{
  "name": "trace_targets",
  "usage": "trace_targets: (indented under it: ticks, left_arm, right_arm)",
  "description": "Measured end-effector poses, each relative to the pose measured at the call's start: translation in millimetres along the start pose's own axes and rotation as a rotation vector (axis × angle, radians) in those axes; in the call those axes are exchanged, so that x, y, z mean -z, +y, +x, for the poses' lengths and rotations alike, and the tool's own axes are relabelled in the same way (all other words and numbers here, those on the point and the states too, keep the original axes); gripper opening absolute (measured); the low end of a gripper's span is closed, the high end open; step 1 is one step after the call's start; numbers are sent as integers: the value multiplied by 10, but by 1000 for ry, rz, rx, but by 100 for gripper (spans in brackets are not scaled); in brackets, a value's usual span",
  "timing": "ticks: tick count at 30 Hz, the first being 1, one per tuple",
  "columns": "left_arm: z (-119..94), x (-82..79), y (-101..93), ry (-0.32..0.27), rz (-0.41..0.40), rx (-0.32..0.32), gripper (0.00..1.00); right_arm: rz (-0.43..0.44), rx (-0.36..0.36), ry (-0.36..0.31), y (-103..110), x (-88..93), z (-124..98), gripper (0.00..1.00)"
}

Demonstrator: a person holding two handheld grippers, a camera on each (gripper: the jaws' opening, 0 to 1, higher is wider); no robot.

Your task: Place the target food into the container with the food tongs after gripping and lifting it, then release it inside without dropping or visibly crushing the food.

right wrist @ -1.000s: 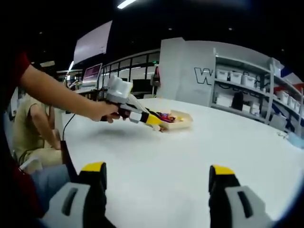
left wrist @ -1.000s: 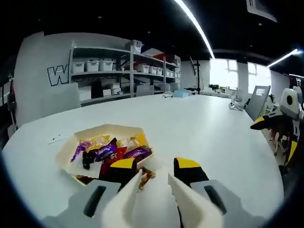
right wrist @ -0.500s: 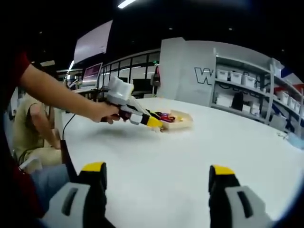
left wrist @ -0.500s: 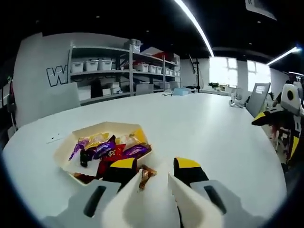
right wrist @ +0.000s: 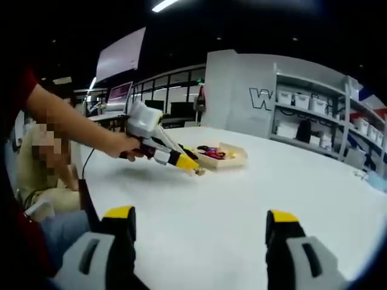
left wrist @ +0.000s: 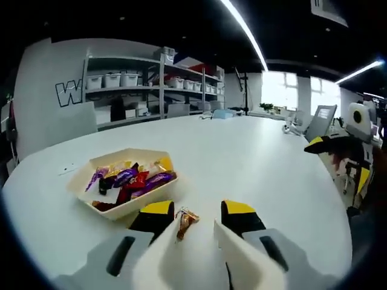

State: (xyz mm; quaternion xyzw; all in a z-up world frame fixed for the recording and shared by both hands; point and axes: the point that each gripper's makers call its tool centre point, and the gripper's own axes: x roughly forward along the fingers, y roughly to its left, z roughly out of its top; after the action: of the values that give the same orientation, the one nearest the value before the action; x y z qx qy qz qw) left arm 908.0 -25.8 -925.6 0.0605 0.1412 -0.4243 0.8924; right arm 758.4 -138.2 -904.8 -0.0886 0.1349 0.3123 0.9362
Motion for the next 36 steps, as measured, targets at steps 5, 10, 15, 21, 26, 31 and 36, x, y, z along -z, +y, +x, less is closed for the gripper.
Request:
trace_targets:
  ticks: [5,10,15,21,26,31,36]
  left_arm:
    - [-96,40,-69,4,-23,12,29]
    - [-184,48,-126,20,-25,25,29]
    - [-183,-89,-90,-24,-22,13,29]
    - [-53,-76,62,-13,-29,-20,29]
    - [3,34,83,22,-18,-18,29]
    - [15,78,105,34,-22,-19,28]
    - [15,92,117,26,-86,-12,25]
  right_arm:
    - [-4,-4,-2,41,-10,-15,87]
    - [-4,-2,-9,39,-37,-24,88]
    - [-6,-7,-7,70,-33,-23,88]
    - [-10,-8,-9,88,-51,-30,88]
    - [-5,1,-12,55,-55,-56,88]
    - [1,0,-10,45,-36,-53,88]
    - [-4,-3,-1,62,-17,-32,88]
